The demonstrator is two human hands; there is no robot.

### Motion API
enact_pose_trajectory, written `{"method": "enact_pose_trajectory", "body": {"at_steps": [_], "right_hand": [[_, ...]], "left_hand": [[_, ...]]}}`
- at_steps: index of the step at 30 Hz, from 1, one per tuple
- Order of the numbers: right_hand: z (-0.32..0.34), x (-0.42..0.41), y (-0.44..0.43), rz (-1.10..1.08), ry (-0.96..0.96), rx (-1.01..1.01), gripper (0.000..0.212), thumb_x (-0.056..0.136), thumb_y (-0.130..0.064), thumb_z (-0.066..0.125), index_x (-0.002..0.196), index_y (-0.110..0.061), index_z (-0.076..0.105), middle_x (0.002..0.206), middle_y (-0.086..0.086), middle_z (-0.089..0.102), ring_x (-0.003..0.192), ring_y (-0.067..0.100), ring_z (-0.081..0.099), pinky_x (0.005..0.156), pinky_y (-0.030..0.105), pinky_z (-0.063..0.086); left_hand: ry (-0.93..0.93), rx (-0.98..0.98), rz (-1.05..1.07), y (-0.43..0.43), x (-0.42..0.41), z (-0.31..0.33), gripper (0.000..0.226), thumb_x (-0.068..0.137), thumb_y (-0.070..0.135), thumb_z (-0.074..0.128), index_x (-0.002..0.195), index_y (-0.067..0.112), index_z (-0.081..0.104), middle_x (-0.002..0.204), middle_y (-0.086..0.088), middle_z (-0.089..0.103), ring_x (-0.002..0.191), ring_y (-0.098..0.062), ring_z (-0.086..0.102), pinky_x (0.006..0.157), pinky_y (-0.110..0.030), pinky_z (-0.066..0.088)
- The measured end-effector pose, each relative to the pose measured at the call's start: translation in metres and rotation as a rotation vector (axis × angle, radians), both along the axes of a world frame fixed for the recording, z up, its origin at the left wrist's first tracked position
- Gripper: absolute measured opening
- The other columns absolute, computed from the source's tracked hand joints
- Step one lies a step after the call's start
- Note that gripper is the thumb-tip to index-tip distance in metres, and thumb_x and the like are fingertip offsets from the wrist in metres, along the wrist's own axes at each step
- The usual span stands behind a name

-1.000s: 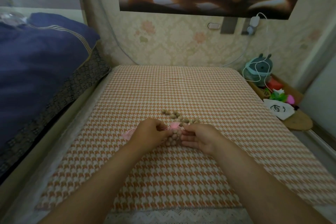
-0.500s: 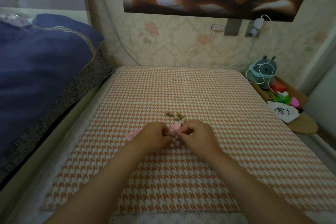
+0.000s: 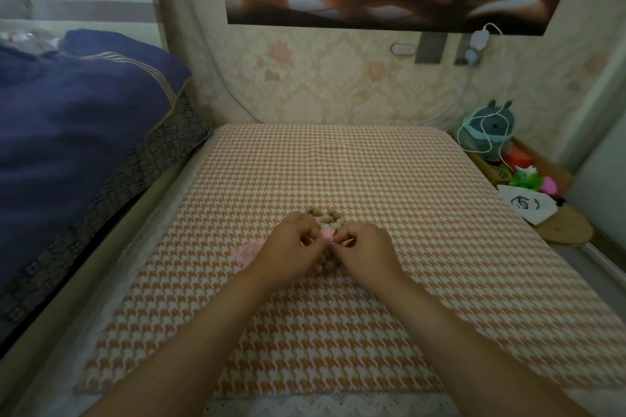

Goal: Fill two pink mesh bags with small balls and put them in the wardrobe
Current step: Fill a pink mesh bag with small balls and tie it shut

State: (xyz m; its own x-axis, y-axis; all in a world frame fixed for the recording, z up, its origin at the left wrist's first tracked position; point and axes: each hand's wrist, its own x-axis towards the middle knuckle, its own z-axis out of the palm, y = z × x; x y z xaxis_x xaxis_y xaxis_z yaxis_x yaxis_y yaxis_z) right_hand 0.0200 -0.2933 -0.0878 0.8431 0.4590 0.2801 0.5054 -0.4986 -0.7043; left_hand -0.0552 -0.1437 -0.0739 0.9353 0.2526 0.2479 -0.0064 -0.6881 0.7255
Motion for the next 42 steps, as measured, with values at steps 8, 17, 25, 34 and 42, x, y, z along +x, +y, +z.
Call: {"method": "enact_pose_trajectory", "body": {"at_steps": [8,17,25,34,42], "right_hand": [[0.001,0.005,0.000,-0.026,0.110,0.002,0.011,0.087,-0.028,0.076,0.079,-0.021,0.079,0.076,-0.014,0.070,0.072,-0.004,0.062,0.059,0.009,0.040],[0.003,0.010,-0.006,-0.043,0.182,0.049,0.006,0.081,-0.029,0.081,0.076,-0.029,0.078,0.078,-0.015,0.073,0.075,-0.005,0.065,0.068,0.015,0.048],[0.011,0.005,-0.014,0.184,-0.201,-0.170,0.009,0.091,-0.031,0.070,0.094,-0.029,0.078,0.099,-0.014,0.068,0.082,0.001,0.061,0.075,0.023,0.050],[0.018,0.013,-0.017,0.303,-0.357,-0.174,0.009,0.088,-0.022,0.074,0.095,-0.024,0.080,0.136,-0.012,0.057,0.100,0.003,0.064,0.082,0.021,0.051],[0.017,0.012,-0.013,0.269,-0.272,-0.108,0.012,0.085,-0.014,0.076,0.093,-0.021,0.082,0.085,-0.012,0.073,0.076,-0.001,0.063,0.074,0.015,0.048]], "left_hand": [[-0.041,-0.204,-0.011,-0.006,0.007,-0.008,0.019,0.087,0.016,0.068,0.068,0.010,0.071,0.097,0.008,0.071,0.087,-0.003,0.067,0.078,-0.025,0.054],[-0.002,-0.358,0.077,-0.011,0.011,-0.010,0.011,0.084,0.009,0.072,0.085,0.019,0.074,0.079,0.012,0.071,0.067,0.007,0.064,0.063,-0.008,0.049],[-0.077,-0.340,0.174,-0.016,0.018,-0.014,0.019,0.083,0.010,0.073,0.083,0.027,0.066,0.077,0.004,0.071,0.069,-0.006,0.067,0.061,-0.015,0.051],[-0.061,-0.246,0.075,-0.012,0.017,-0.016,0.042,0.082,0.013,0.075,0.115,0.026,0.053,0.075,0.012,0.072,0.070,0.005,0.066,0.066,-0.013,0.051],[-0.067,-0.089,0.028,-0.013,0.013,-0.012,0.034,0.082,0.011,0.073,0.110,0.024,0.059,0.076,0.013,0.067,0.066,0.008,0.059,0.063,-0.008,0.044]]}}
